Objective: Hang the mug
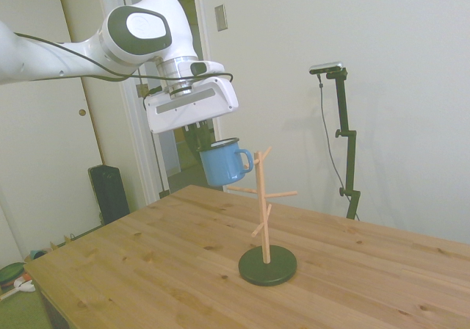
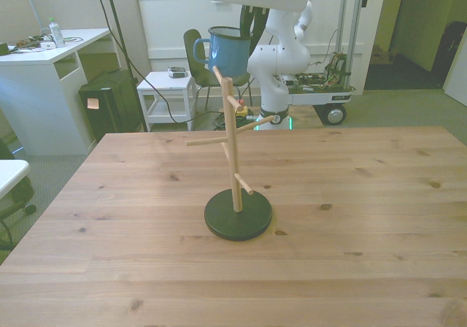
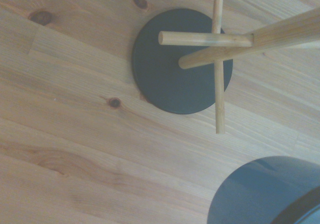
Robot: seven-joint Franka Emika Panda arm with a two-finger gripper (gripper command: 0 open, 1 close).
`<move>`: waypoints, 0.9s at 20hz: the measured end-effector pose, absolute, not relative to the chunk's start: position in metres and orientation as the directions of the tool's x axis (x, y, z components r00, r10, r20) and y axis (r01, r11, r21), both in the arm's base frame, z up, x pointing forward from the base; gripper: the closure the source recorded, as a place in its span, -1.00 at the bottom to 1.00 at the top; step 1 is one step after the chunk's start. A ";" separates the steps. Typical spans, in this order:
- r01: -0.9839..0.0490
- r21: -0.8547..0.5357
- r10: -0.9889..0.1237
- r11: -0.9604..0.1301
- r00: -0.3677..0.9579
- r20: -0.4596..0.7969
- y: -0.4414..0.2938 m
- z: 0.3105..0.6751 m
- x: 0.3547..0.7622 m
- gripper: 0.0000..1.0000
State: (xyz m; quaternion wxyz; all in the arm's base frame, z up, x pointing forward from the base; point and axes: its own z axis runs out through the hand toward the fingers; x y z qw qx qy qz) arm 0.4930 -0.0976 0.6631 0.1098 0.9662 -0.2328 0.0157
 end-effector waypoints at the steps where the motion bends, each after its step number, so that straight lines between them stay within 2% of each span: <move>1: -0.453 0.206 -0.446 -0.868 0.891 0.079 -0.098 0.662 0.494 1.00; 18: -0.420 0.217 -0.418 -0.881 0.906 0.058 -0.081 0.654 0.527 1.00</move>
